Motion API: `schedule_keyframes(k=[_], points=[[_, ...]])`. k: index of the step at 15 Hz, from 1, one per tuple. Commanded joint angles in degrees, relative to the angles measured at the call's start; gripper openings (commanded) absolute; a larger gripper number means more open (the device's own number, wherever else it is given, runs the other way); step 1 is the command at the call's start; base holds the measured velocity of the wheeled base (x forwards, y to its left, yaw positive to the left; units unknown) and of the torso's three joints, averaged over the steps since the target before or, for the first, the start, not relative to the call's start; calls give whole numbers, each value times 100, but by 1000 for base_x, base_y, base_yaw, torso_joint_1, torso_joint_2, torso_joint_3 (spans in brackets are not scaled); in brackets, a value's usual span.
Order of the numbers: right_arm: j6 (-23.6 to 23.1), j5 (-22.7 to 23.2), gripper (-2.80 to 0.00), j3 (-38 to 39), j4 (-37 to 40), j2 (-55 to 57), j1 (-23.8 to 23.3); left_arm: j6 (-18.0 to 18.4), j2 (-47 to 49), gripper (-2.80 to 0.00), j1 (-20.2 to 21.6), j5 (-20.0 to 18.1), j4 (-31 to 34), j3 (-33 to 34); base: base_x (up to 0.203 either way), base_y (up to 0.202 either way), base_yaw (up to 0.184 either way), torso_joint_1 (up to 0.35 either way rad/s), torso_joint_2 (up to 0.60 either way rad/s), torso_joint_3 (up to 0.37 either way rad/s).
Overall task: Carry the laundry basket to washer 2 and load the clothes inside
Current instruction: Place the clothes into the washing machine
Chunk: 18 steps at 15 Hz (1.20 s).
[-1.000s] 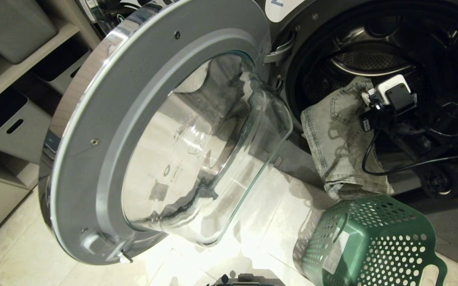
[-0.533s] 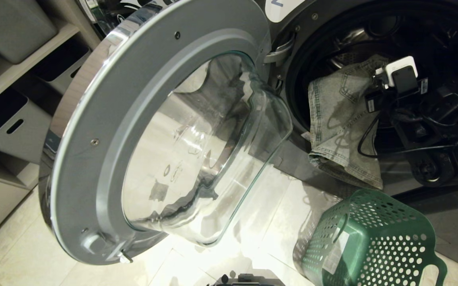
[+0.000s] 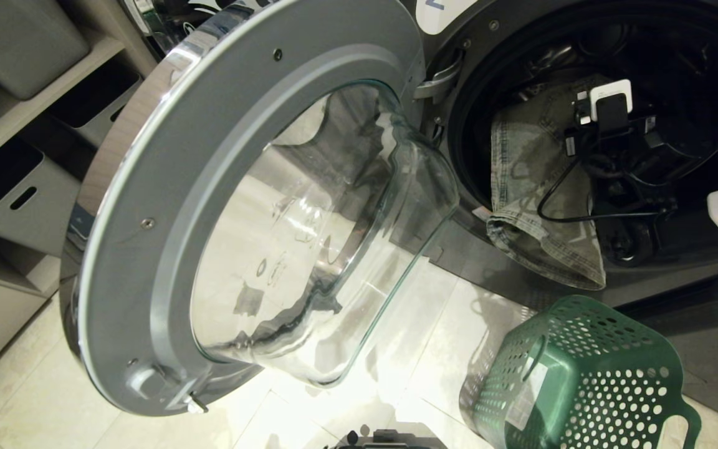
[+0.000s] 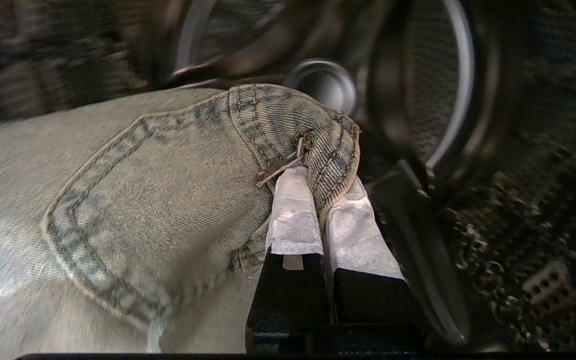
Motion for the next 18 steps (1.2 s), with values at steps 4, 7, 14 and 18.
schedule_keyframes(k=[4, 7, 14, 18], points=[[-39, -597, -280, -1489, -32, 670, 5, -2, 9, -280, 0, 0, -1, 9, 0, 0, 0, 0, 0, 0], [-65, -880, -280, -2219, -23, 869, -4, -2, 9, -280, 0, 0, -1, 9, 0, 0, 0, 0, 0, 0], [-86, -876, -280, -2546, -54, 870, -5, -2, 9, -280, 0, 1, -1, 9, 0, 0, 0, 0, 0, 0], [-35, -882, -280, -2537, -56, 936, 61, -2, 9, -280, 0, 0, -1, 9, 0, 0, 0, 0, 0, 0]])
